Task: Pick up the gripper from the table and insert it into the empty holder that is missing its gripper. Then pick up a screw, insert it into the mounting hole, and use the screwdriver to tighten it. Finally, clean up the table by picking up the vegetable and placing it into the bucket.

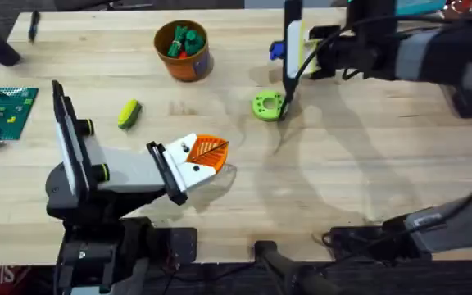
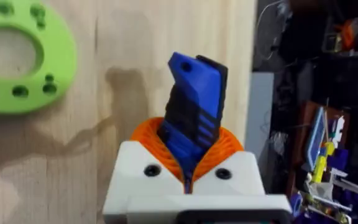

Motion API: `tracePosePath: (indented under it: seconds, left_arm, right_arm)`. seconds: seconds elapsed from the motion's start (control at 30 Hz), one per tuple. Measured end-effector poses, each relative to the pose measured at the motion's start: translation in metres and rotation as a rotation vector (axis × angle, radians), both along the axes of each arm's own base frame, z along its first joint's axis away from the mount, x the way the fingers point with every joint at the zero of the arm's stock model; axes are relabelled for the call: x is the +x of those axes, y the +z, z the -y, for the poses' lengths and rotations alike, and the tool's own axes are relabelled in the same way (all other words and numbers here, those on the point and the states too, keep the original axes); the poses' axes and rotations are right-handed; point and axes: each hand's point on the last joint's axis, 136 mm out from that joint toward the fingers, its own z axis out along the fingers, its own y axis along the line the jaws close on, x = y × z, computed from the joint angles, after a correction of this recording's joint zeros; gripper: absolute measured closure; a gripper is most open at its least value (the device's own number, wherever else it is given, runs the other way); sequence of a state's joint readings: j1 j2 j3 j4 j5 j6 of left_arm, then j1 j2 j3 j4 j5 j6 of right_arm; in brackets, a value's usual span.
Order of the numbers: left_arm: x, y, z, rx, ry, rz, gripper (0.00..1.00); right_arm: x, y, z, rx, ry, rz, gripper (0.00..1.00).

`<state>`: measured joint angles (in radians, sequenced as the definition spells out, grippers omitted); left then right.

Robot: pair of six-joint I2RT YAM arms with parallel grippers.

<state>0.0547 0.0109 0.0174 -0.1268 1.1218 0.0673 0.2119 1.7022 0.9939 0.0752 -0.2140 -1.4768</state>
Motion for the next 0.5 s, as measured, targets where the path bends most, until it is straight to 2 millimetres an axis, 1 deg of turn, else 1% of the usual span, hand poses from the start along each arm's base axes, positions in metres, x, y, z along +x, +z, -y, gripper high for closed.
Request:
tracePosePath:
  seconds: [0.17, 0.2, 0.33, 0.37, 0.43, 0.5]
  left_arm:
    - [0.000, 0.000, 0.000, 0.000, 0.000, 0.000, 0.993]
    - [0.000, 0.000, 0.000, 0.000, 0.000, 0.000, 0.993]
    - [0.000, 0.000, 0.000, 0.000, 0.000, 0.000, 0.993]
    - [0.000, 0.000, 0.000, 0.000, 0.000, 0.000, 0.993]
    - [0.000, 0.000, 0.000, 0.000, 0.000, 0.000, 0.993]
    - [0.000, 0.000, 0.000, 0.000, 0.000, 0.000, 0.993]
  right_arm:
    - [0.009, -0.038, 0.010, -0.081, -0.016, -0.025, 0.974]
    - [0.008, -0.054, 0.014, -0.107, -0.017, -0.055, 0.974]
    - [0.009, -0.057, 0.016, -0.126, -0.019, -0.053, 0.974]
    - [0.010, -0.056, 0.016, -0.126, -0.020, -0.052, 0.953]
    - [0.010, -0.056, 0.016, -0.129, -0.020, -0.052, 0.782]
    - [0.013, -0.052, 0.015, -0.126, -0.019, -0.033, 0.514]
